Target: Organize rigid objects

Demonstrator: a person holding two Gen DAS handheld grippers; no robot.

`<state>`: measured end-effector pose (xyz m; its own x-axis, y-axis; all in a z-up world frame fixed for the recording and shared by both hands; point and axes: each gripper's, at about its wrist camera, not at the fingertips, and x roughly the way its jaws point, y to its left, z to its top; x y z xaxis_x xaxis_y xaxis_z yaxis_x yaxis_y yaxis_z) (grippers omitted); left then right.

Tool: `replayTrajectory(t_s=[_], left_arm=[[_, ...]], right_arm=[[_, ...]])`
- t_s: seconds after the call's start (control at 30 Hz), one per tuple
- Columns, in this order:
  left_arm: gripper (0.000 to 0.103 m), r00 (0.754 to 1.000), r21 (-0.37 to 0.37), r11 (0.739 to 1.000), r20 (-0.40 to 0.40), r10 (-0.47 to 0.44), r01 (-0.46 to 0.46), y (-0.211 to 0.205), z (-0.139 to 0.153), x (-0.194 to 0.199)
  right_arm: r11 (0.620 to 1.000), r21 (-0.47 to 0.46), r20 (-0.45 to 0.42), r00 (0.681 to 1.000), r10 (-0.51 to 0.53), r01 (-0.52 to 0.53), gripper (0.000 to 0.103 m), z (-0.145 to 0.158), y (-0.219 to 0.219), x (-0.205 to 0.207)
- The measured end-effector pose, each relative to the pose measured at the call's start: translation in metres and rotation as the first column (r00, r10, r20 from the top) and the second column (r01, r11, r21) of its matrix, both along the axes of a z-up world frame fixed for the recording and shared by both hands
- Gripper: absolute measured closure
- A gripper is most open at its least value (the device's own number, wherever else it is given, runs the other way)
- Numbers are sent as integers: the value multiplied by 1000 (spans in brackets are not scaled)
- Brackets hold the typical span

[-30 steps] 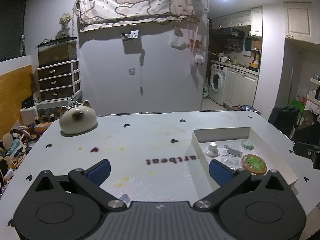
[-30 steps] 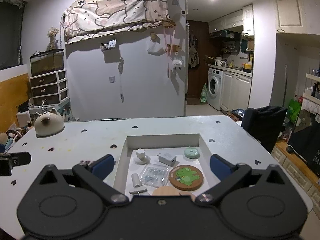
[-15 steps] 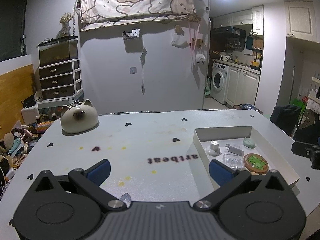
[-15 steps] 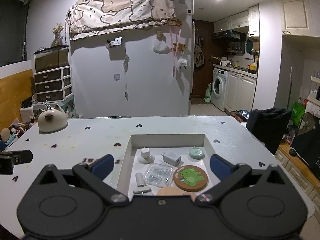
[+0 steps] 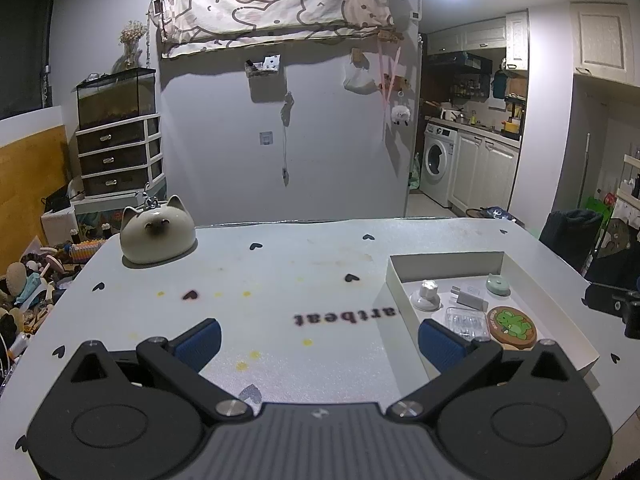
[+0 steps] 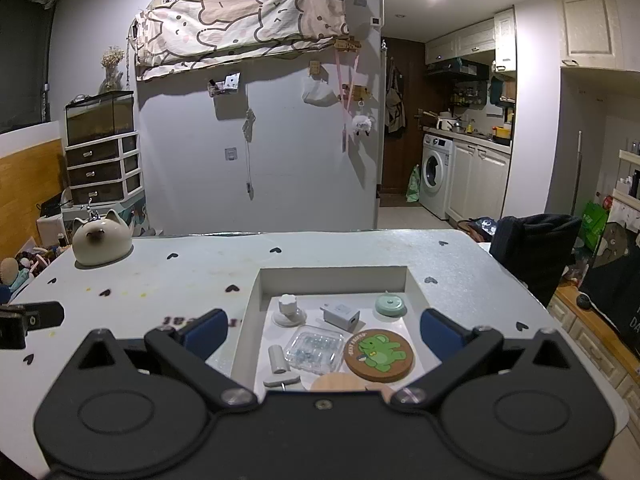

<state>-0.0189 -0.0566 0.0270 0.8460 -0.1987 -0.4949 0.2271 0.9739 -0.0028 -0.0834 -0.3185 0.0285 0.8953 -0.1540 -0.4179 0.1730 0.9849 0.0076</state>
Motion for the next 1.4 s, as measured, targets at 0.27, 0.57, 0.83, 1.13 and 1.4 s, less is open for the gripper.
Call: replayTrajectory(t_s=[0.27,0.57,0.83,1.13,1.4], left_arm=[[0,1000,-2,1000,0,2,-2,1,0,0],[0,1000,-5,1000,1,5,-5,1,-2,0],[0,1000,-5,1000,1,5,-5,2,-2,0],[0,1000,-5,1000,2,6,-6,2,-2,-1],[0,1000,-5,1000,1,6,-6,2,-2,-1]], right_arm=[[1000,0,2,1000,1,-1,0,0,1,0],[1000,-1,2,1000,2,-2,0,0,1,0],[1000,-1,3,1000,1,-1,0,1,1,0],[1000,-1,6,1000,-2,2,0,3,2,-2],[1000,1,6,1000,-3,3,0,3,2,-2]])
